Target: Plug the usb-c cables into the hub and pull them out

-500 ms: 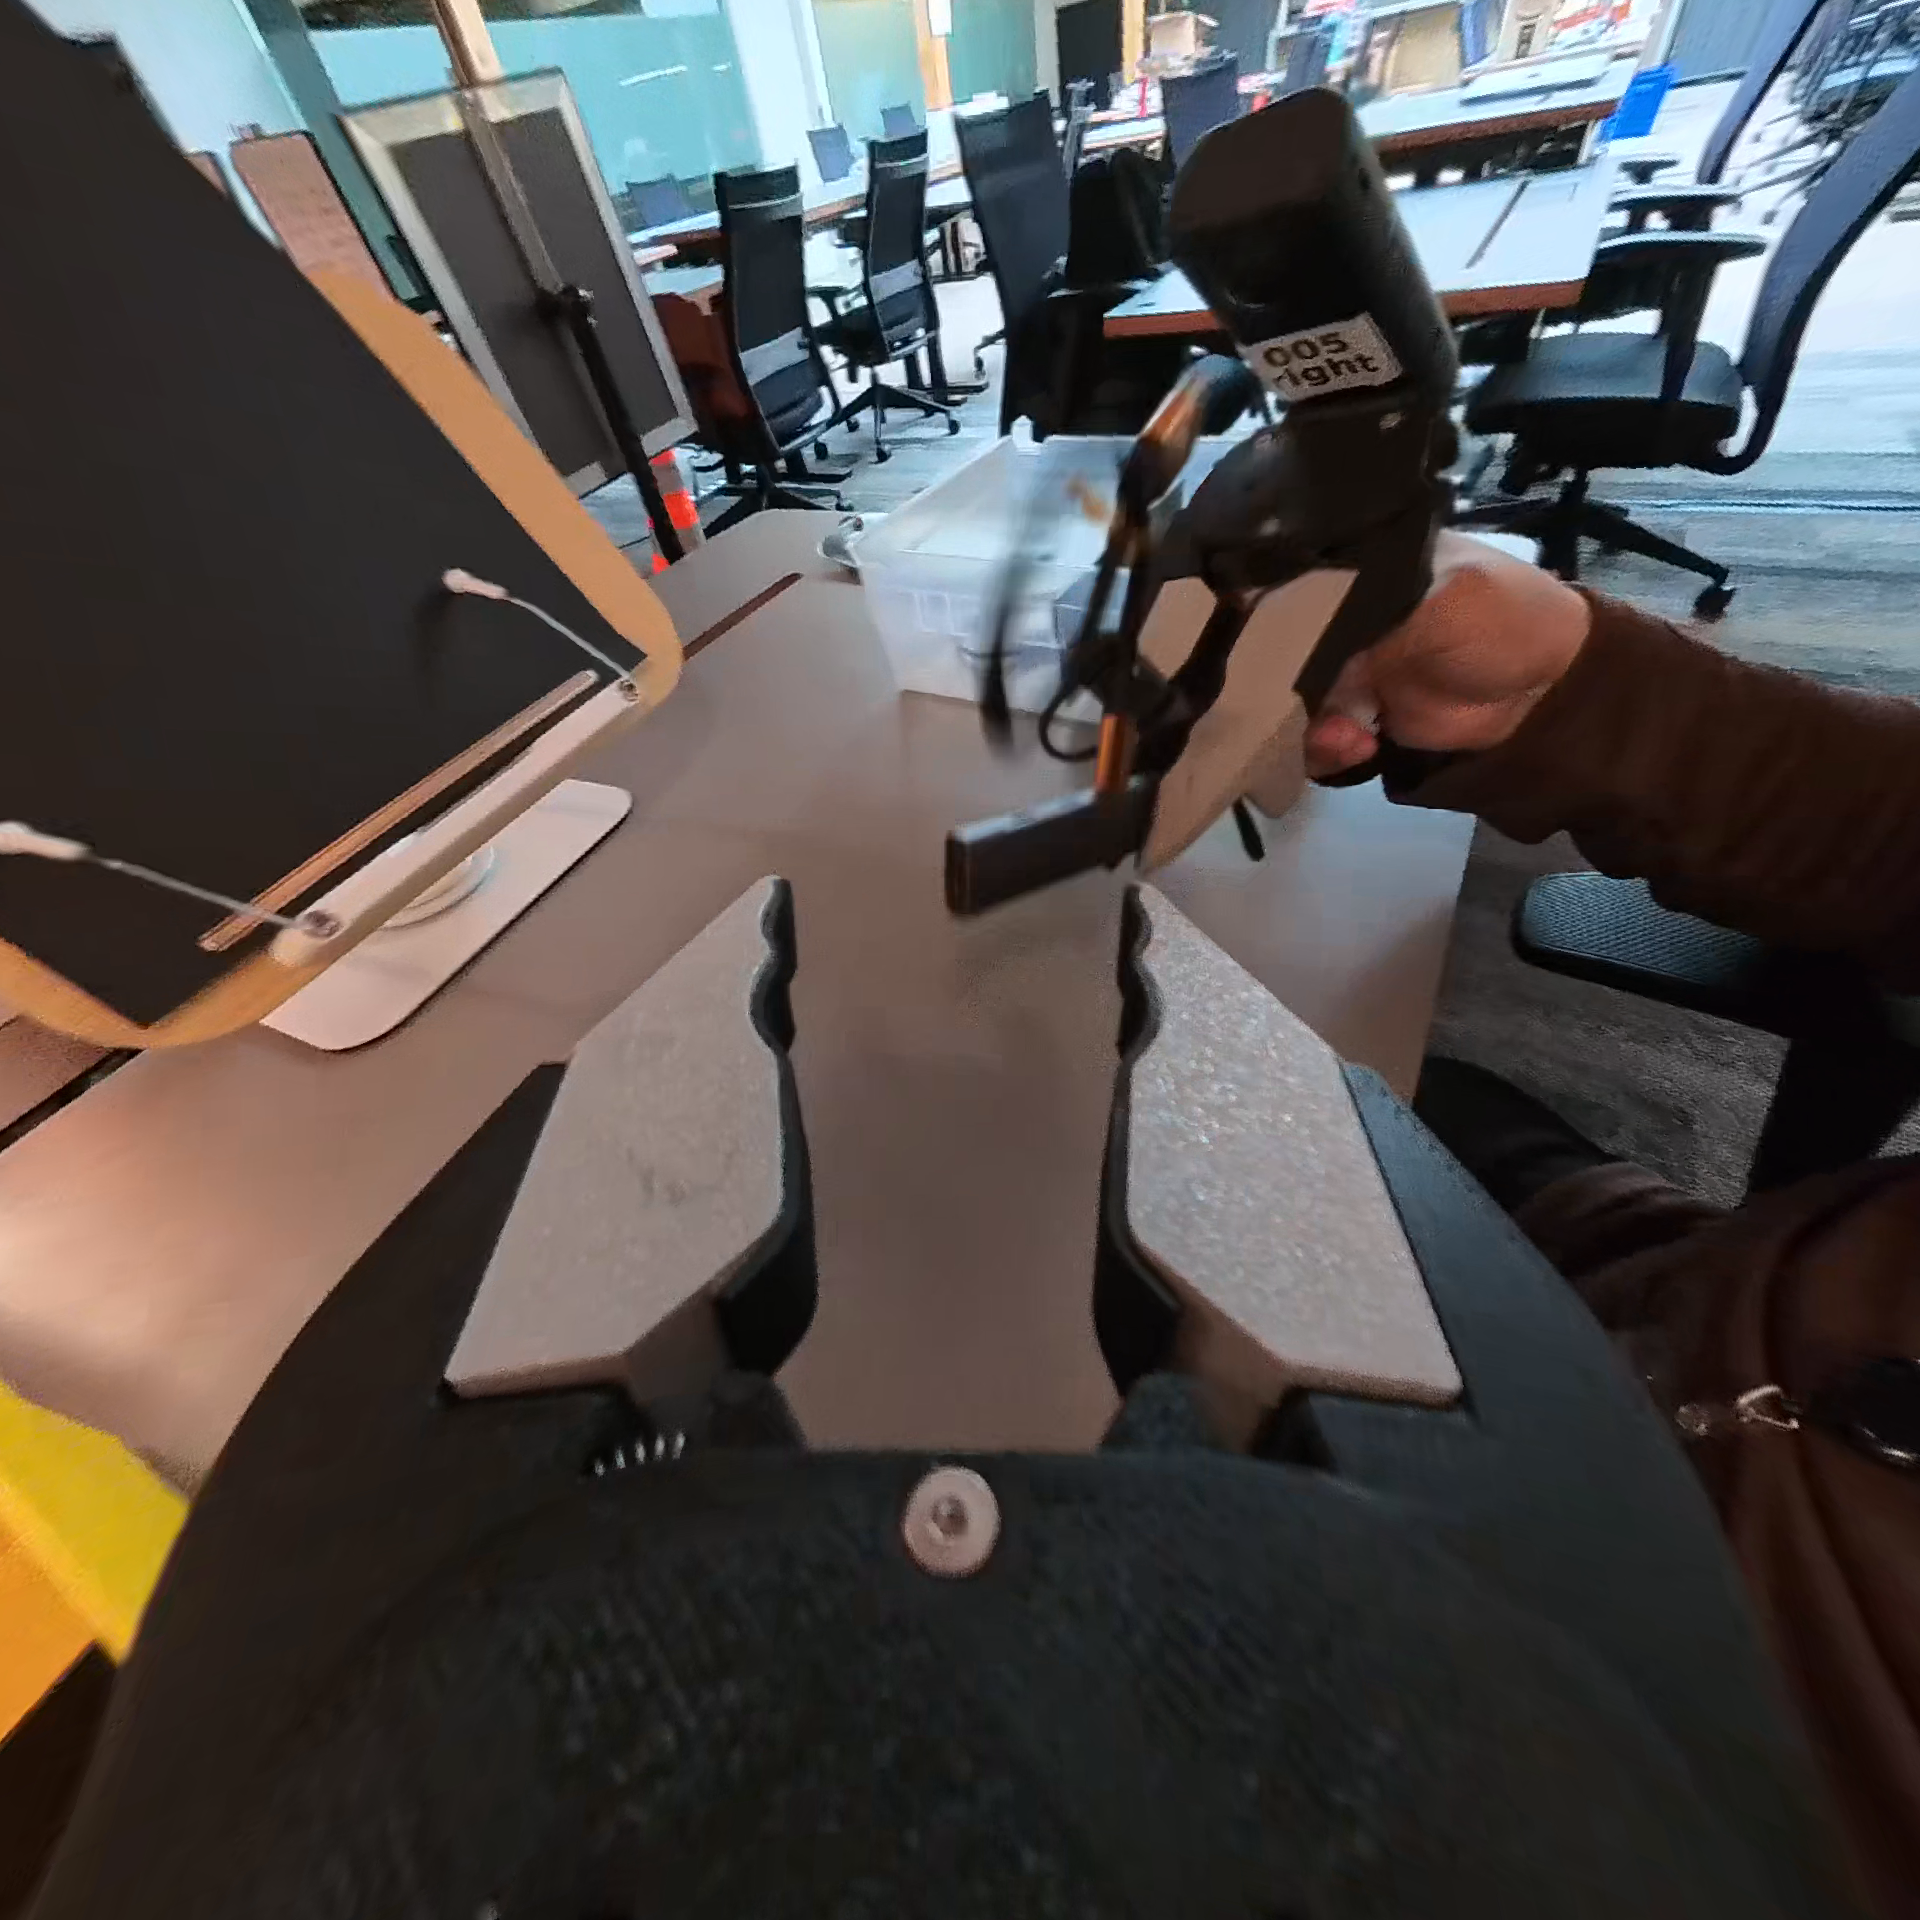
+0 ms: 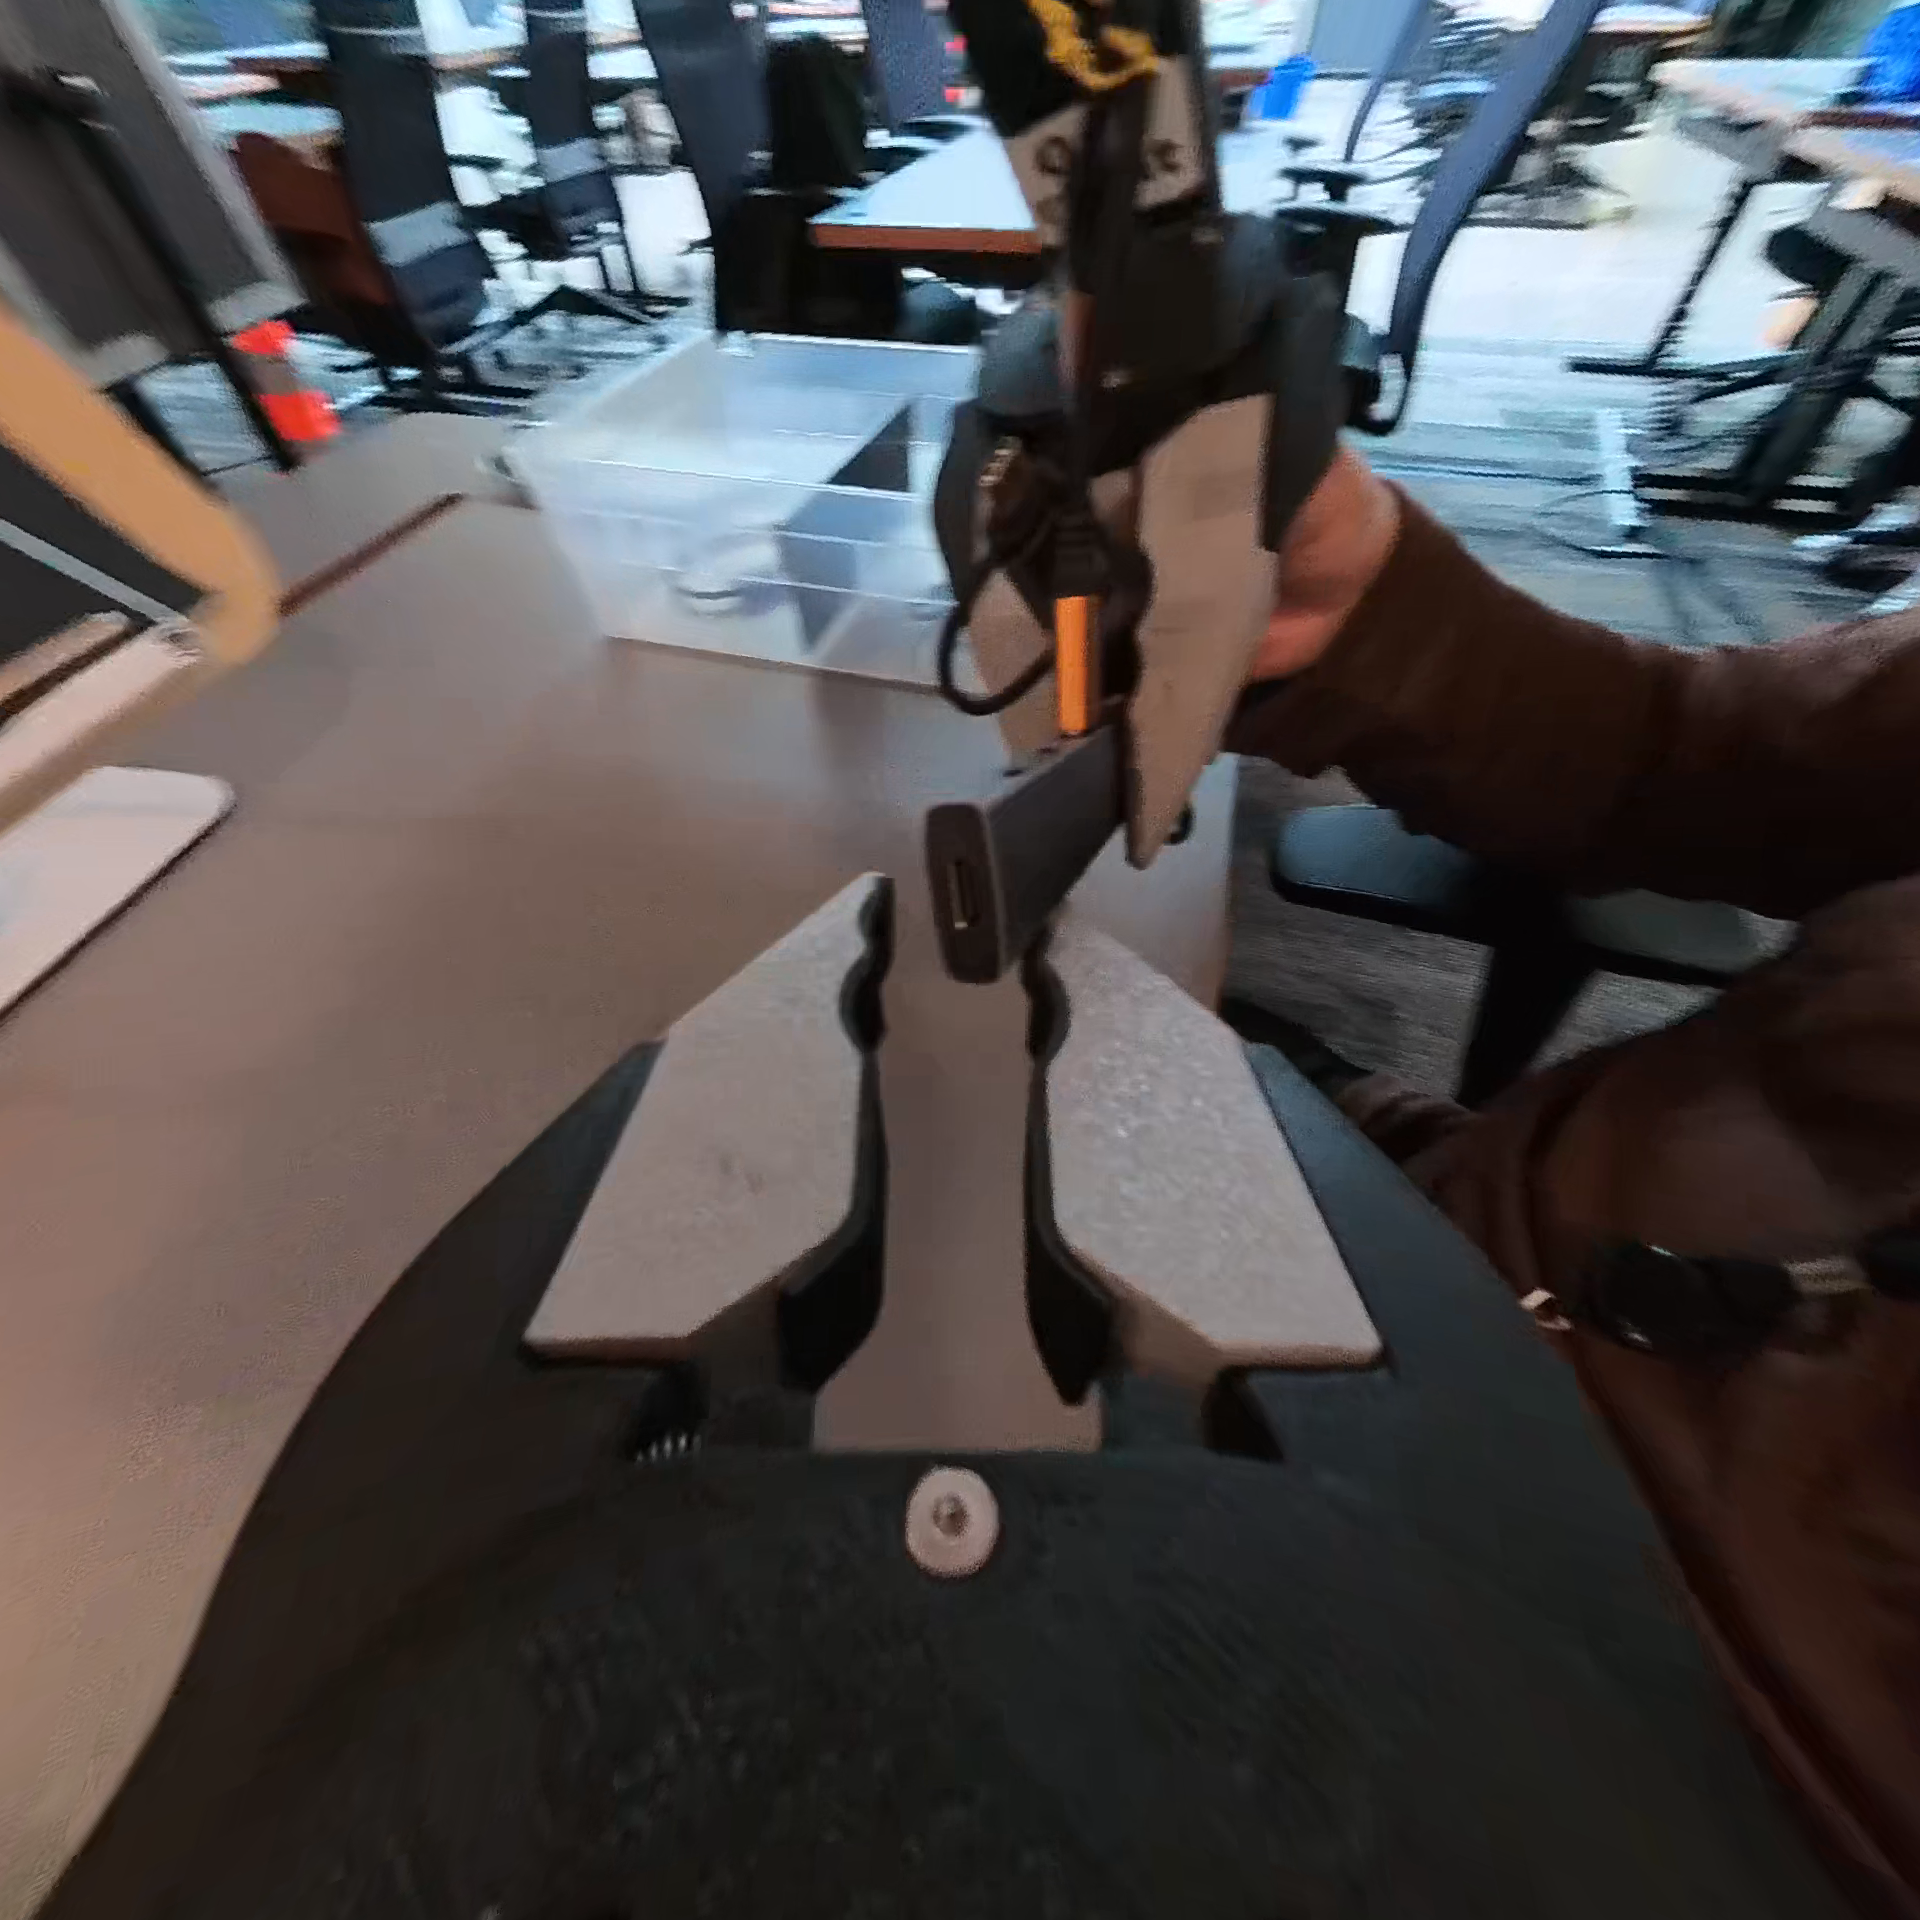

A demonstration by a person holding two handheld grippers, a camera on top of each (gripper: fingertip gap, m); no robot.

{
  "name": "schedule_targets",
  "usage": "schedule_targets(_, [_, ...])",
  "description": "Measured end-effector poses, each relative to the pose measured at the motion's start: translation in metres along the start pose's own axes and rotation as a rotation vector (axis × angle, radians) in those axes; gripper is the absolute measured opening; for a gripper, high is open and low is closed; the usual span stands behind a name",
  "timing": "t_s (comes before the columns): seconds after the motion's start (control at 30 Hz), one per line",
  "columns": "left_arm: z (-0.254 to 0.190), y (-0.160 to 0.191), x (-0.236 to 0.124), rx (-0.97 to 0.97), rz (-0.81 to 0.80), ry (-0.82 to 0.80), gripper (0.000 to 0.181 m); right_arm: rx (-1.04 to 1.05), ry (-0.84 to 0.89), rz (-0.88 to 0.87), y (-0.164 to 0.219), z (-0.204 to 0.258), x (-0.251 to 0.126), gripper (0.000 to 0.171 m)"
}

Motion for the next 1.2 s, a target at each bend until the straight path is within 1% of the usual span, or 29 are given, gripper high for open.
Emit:
schedule_targets(0.03, [-0.006, -0.001, 0.002, 0.014, -0.006, 0.039, 0.008, 0.002, -0.001, 0.005, 0.0, 0.001, -0.001, 0.007])
schedule_targets(0.07, [-0.011, -0.003, 0.003, 0.028, -0.013, 0.057, 0.002, 0.001, -0.009, 0.009, 0.0, 0.003, -0.003, 0.007])
schedule_targets(0.13, [-0.016, -0.005, 0.004, 0.047, -0.018, 0.061, 0.005, -0.002, -0.036, 0.022, 0.001, 0.007, -0.006, 0.007])
schedule_targets(0.27, [-0.019, -0.004, 0.006, 0.044, -0.005, 0.06, 0.005, -0.014, -0.031, 0.047, 0.004, 0.007, -0.01, 0.007])
schedule_targets(0.3, [-0.022, -0.003, 0.006, 0.042, -0.007, 0.086, 0.011, -0.018, -0.023, 0.054, 0.005, 0.006, -0.01, 0.007])
schedule_targets(0.33, [-0.028, -0.005, 0.005, 0.038, -0.019, 0.138, 0.026, -0.023, -0.009, 0.061, 0.006, 0.005, -0.011, 0.007])
schedule_targets(0.37, [-0.031, -0.006, 0.004, 0.024, -0.029, 0.167, 0.032, -0.028, -0.012, 0.058, 0.006, 0.006, -0.012, 0.007])
schedule_targets(0.47, [-0.028, -0.015, 0.003, 0.018, -0.096, 0.148, 0.012, -0.037, -0.036, 0.069, 0.006, 0.011, -0.009, 0.007])
schedule_targets(0.57, [-0.033, -0.018, 0.006, 0.009, -0.115, 0.203, 0.008, -0.051, -0.04, 0.079, 0.007, 0.014, -0.005, 0.007])
schedule_targets(0.7, [-0.031, -0.018, 0.012, -0.001, -0.123, 0.182, 0.008, -0.031, -0.027, 0.084, 0.008, 0.01, -0.007, 0.008])
schedule_targets(0.8, [-0.035, -0.014, 0.017, 0.008, -0.113, 0.218, 0.007, -0.031, -0.049, 0.11, 0.012, 0.012, -0.005, 0.008])
schedule_targets(0.9, [-0.031, -0.014, 0.017, 0.007, -0.101, 0.215, 0.007, -0.043, -0.006, 0.108, 0.01, 0.009, -0.005, 0.007])
schedule_targets(0.97, [-0.028, -0.016, 0.017, 0.021, -0.1, 0.192, 0.007, -0.036, 0.032, 0.091, 0.007, 0.005, -0.009, 0.011])
schedule_targets(1.0, [-0.025, -0.017, 0.016, 0.028, -0.105, 0.16, 0.007, -0.027, 0.068, 0.081, 0.004, 0.001, -0.014, 0.014])
schedule_targets(1.2, [-0.002, -0.028, 0.006, 0.04, -0.173, -0.028, 0.007, -0.04, 0.346, 0.052, -0.004, -0.02, -0.051, 0.016])
Point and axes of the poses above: each gripper's, where its closed fingertips meet, x out along the fingers, y out of its underside, z = x × y across the jaws, the point moved 4 cm from there along -x, back along the fingers, and after that the axes turned 1 degree about y, right-handed, at the moved point
